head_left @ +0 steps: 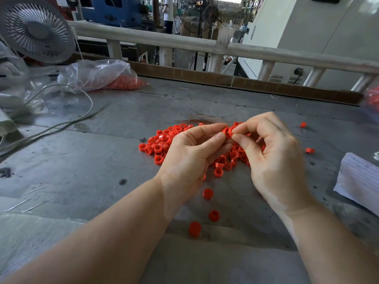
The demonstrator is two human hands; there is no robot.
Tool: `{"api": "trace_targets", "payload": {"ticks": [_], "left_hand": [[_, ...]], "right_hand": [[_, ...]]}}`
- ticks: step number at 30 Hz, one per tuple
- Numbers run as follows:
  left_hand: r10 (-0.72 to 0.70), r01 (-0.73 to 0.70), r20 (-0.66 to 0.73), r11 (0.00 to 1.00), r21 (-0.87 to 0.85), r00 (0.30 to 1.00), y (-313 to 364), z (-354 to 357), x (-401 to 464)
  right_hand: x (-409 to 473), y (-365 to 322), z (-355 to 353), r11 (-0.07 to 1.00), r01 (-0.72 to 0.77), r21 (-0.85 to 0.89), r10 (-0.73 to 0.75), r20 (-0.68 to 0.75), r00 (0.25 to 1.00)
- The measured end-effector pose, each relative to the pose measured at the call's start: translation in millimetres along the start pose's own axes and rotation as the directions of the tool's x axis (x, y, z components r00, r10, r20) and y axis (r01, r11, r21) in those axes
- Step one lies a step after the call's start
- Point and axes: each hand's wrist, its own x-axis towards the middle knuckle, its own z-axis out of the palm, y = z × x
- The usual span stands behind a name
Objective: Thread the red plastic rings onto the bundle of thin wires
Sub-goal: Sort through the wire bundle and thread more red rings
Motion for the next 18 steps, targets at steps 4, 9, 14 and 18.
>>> {"api": "trace_targets", "payload": {"ticks": [4,9,14,18], "left_hand": [[0.025,-0.025,-0.004,0.999,0.044,1.0,-0.3,-1.0,0.2],[0.051,-0.051,0.003,0.993,0.103,0.999,-0.3,-0.9,-0.7],[0.047,-0.047,0.007,0.994,0.096,0.999,-0.6,-0.3,-0.7],[0.035,-0.036,0.007,0.996,0.082,0.999,-1.1,-0.3,-0.6]], "right_hand": [[0.0,0.0,0.3,1.0,0.002,-0.012,-0.002,0.015,1.0],[-0.1,-0.2,0.6,1.0,0.011,-0.027,-0.01,0.014,1.0],[-0.2,-1.1,0.2,0.999,0.021,-0.047,-0.02,0.018,1.0],[-0.3,-2.1,0.5,0.996,0.041,-0.074,-0.039,0.02,0.999]]}}
